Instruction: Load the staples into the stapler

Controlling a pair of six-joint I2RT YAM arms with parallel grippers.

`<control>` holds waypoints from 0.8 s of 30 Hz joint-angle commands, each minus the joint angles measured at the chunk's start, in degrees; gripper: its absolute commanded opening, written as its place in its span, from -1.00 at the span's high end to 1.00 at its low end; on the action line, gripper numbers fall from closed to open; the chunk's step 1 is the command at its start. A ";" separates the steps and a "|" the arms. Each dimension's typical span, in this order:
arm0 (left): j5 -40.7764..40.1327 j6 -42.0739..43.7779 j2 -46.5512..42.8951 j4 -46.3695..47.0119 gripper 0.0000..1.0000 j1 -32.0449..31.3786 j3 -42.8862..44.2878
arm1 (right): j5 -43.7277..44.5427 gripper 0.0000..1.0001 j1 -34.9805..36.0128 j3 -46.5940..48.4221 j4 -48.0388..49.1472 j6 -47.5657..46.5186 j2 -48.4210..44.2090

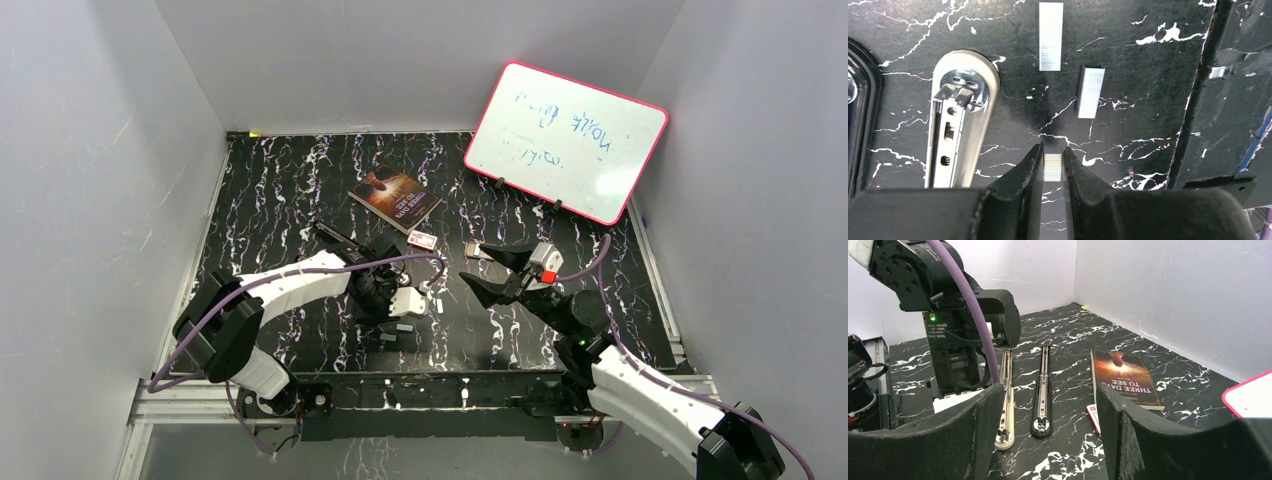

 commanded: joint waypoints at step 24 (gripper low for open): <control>-4.63 -4.04 -12.02 4.52 0.32 -1.19 -1.45 | 23.37 -0.46 0.09 2.49 -13.94 16.96 -5.76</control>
